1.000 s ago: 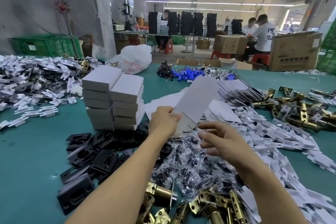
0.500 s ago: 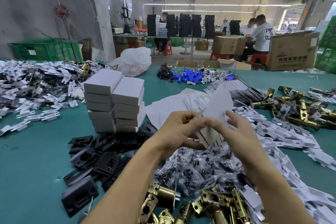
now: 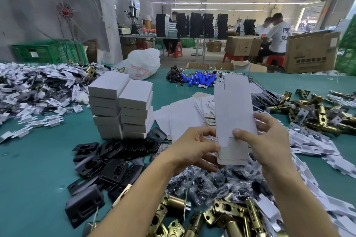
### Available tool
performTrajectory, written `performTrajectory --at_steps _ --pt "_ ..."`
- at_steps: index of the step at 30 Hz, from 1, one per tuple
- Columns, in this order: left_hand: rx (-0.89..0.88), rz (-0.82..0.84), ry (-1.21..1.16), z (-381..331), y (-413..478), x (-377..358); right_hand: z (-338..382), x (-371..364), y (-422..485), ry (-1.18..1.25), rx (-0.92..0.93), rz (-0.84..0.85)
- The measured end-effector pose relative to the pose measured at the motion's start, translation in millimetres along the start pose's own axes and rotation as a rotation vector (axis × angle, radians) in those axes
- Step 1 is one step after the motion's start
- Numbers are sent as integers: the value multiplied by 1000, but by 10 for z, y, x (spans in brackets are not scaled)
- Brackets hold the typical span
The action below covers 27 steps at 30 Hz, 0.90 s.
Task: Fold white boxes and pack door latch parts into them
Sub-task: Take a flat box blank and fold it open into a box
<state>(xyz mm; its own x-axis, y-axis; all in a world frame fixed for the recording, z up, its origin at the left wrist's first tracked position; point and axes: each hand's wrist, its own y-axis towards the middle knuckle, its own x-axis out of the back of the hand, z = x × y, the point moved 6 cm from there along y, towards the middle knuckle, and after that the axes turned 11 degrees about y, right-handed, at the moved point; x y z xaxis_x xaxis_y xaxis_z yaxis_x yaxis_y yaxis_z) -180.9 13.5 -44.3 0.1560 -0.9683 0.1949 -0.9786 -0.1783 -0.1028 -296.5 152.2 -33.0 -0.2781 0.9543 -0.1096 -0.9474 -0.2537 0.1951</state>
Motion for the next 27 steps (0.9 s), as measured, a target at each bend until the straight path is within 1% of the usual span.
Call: performTrajectory --at_steps 4,8,14,18,20,22,24,27 --pt "-11 -35 82 -16 24 -3 -12 24 26 -15 13 -2" --pt "-39 -50 72 -31 34 -21 2 40 29 -98 37 -31" --pt "-71 -27 42 -34 26 -59 -30 75 40 -173 22 -17" --pt "-32 -91 -105 -35 70 -69 -88 15 43 -74 -5 53" --pt "57 -78 -206 -25 84 -102 -112 -25 37 -76 -16 82" --pt "164 -90 -333 43 95 -94 -124 -20 53 -63 -19 65" --pt "213 -163 -432 113 110 -39 -136 12 77 3 -58 32" --pt "271 -403 -413 298 146 194 -166 40 92 98 -134 -3"
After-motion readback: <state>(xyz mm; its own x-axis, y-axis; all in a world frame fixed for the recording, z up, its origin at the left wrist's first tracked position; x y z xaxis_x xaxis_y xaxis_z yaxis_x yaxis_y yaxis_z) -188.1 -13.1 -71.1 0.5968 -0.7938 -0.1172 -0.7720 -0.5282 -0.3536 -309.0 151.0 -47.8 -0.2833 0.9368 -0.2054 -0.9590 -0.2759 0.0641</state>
